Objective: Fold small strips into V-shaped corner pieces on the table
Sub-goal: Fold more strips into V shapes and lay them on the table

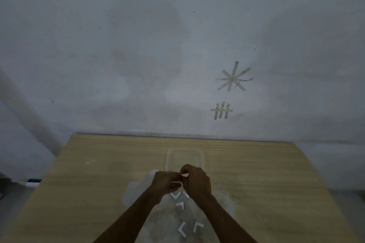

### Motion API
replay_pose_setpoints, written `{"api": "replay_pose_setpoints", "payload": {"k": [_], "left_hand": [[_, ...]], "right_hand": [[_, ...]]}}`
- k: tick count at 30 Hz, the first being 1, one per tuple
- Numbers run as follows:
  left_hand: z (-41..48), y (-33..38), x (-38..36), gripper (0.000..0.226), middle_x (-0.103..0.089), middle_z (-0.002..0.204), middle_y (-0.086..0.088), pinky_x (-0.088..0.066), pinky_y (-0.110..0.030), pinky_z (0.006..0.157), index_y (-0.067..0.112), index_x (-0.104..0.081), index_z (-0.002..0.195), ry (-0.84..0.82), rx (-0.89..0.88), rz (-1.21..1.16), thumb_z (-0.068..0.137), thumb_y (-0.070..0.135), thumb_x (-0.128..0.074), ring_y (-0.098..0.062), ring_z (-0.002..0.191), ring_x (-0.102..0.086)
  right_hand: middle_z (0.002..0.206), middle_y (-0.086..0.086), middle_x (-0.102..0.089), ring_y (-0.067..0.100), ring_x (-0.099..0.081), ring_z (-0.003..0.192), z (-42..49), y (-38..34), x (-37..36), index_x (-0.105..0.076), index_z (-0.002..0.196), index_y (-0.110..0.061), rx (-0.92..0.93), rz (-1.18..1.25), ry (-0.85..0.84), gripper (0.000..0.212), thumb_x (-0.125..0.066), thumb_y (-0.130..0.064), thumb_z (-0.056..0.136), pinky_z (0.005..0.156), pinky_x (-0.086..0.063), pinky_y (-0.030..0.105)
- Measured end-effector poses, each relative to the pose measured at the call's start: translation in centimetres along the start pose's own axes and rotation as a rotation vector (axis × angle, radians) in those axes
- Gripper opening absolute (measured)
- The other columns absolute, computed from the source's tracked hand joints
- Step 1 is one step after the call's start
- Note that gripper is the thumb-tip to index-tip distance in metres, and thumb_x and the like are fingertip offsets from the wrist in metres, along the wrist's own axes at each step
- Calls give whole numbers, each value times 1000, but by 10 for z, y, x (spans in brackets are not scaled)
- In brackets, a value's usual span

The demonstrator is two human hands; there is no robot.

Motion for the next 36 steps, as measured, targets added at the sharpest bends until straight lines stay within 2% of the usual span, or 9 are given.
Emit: {"api": "replay_pose_setpoints", "payload": {"k": [6, 12, 18, 22, 26, 36], "left_hand": [[4, -4, 4, 14, -71, 86, -18, -58, -28, 66, -7, -70, 92, 14, 20, -37, 83, 0, -63, -27, 80, -69], [4, -5, 7, 6, -71, 79, -16, -55, -28, 62, -1, -70, 79, 45, 30, -28, 82, 3, -66, -26, 74, -69], [6, -3, 9, 12, -71, 86, -19, -55, -28, 63, -5, -70, 90, 32, 26, -23, 82, 3, -66, -27, 77, -69], [6, -3, 9, 11, -71, 81, -15, -54, -25, 58, -3, -70, 90, 12, 28, -11, 84, 4, -64, -24, 72, -69], [7, -4, 11, 17, -72, 91, -17, -54, -24, 59, -5, -71, 97, -9, 20, 12, 84, 3, -64, -23, 76, -69], [3, -6, 7, 18, -70, 86, -15, -54, -23, 60, -6, -70, 98, -45, -3, 33, 85, 3, -62, -22, 75, -67]], "right_hand": [[122, -7, -68, 12, -63, 112, 1, -1, -7, -67, 117, -26, 18, -31, -23, 29, -55, -28, 91, 93, -50, 27], [116, -6, -70, 14, -66, 105, 0, -5, -6, -69, 112, -27, 31, -58, -18, 27, -54, -28, 90, 87, -52, 27], [111, -6, -71, 14, -66, 99, 4, -7, -4, -70, 106, -28, 31, -48, -34, 24, -56, -29, 87, 83, -53, 28], [111, -3, -70, 16, -66, 100, 5, -8, -7, -70, 108, -25, 38, -47, -77, 26, -56, -31, 87, 85, -54, 31], [109, -2, -70, 17, -65, 101, 6, -7, -8, -71, 104, -24, 34, -39, -79, 25, -55, -30, 86, 85, -54, 31], [105, -2, -68, 17, -63, 100, 4, -3, -7, -67, 97, -22, 0, -44, -78, 18, -59, -29, 82, 78, -49, 28]]}}
Point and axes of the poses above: each hand's wrist, its own z-axis towards the middle knuckle, its own x-axis out of the back of the hand, y = z × x, the point moved 9 cm from there along z, towards the middle knuckle
